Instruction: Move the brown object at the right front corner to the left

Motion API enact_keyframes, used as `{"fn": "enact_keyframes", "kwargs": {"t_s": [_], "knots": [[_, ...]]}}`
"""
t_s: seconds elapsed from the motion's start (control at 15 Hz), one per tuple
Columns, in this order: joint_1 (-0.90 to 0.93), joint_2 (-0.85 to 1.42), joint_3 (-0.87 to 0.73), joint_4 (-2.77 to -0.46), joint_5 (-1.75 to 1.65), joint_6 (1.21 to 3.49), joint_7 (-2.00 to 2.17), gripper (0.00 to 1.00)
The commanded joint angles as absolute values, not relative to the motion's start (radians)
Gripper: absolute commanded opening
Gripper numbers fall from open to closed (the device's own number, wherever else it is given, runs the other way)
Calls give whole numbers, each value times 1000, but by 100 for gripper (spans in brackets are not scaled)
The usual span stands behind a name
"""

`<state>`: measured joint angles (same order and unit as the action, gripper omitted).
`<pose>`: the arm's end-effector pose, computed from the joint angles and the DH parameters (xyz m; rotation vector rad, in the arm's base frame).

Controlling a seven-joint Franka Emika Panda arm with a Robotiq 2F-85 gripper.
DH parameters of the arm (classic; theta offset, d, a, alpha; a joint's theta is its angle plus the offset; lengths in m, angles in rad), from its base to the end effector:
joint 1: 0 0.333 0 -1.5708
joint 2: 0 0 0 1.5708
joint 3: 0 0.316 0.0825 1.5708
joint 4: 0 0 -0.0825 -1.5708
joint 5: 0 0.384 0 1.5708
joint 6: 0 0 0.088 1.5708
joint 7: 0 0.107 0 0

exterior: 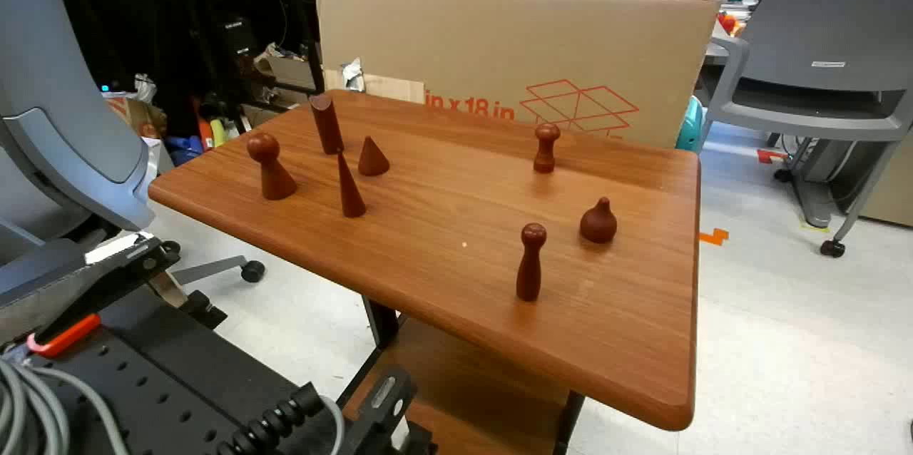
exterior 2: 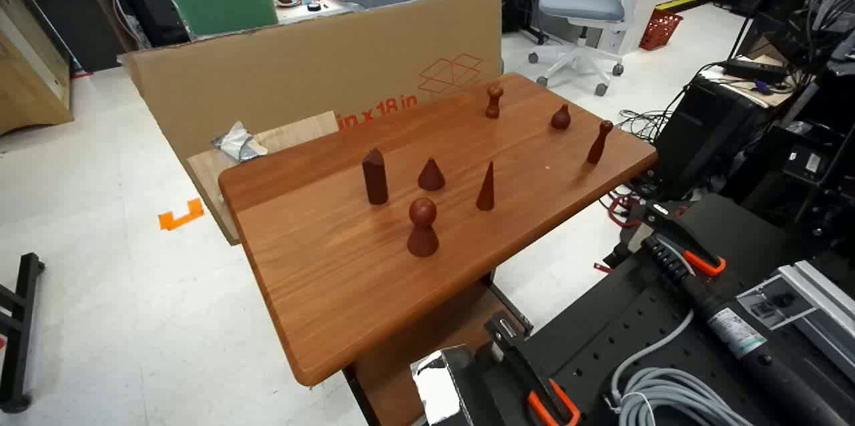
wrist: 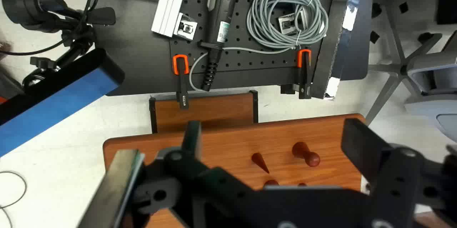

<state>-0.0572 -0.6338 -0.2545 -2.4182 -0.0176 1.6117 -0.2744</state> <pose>0.3240 -0.1167 0.5076 -2.9566 -0.0401 0.2166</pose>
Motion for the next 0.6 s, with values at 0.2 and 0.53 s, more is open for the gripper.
{"fn": "enact_keyframes", "kwargs": {"t_s": [0.2,0.53], "knots": [[-75,-630,-241,-2415,-10,1610,-283,100],[-89,-633,-244,-2423,-34,1661,-276,100]]}}
